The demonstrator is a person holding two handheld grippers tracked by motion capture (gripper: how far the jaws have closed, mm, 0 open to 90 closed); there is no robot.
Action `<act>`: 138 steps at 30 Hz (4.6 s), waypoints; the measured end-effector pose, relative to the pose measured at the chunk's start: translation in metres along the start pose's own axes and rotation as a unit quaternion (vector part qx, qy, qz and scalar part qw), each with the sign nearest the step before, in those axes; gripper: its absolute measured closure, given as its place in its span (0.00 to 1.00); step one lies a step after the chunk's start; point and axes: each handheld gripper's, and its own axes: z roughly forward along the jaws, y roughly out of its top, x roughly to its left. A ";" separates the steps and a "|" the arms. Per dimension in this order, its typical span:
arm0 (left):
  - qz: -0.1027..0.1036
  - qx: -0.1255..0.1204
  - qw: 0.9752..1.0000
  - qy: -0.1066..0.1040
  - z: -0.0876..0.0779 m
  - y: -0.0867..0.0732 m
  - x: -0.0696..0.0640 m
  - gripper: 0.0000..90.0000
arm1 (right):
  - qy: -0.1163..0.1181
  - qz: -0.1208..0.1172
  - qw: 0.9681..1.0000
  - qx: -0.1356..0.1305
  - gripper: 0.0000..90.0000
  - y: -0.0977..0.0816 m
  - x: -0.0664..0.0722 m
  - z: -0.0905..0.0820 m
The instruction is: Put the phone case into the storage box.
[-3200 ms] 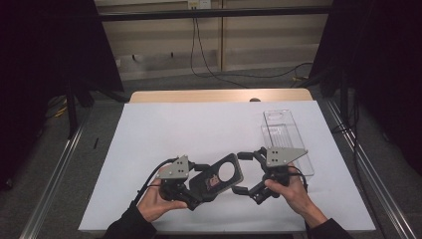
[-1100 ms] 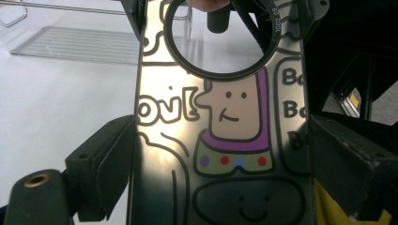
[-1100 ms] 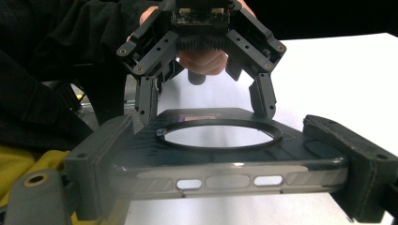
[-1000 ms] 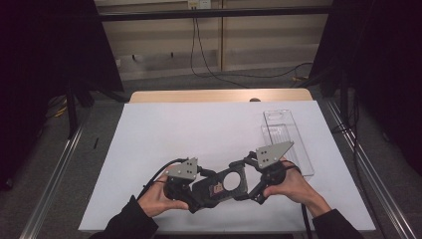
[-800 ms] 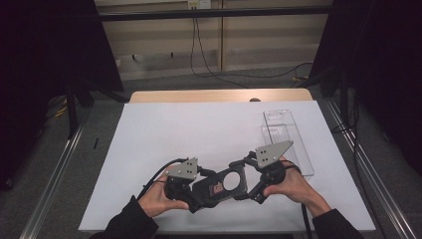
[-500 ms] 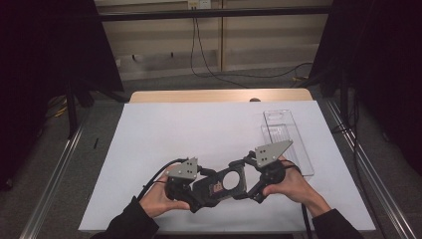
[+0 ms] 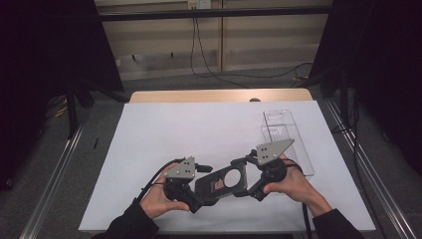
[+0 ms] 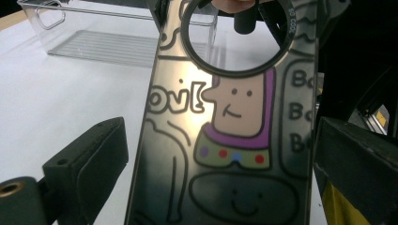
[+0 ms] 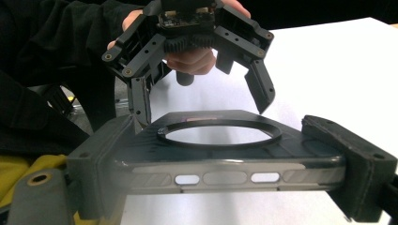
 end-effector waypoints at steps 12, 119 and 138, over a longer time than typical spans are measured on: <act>-0.011 -0.027 0.995 0.099 -0.020 -0.006 -0.009 0.04 | -0.037 0.029 0.999 -0.011 0.13 -0.002 -0.007 -0.011; -0.101 -0.134 0.917 0.361 -0.112 -0.077 -0.021 0.03 | -0.411 0.212 0.886 -0.027 0.13 0.010 -0.071 -0.184; -0.100 -0.136 0.918 0.358 -0.111 -0.077 -0.021 0.03 | -0.426 0.224 0.877 0.009 0.13 0.003 -0.085 -0.172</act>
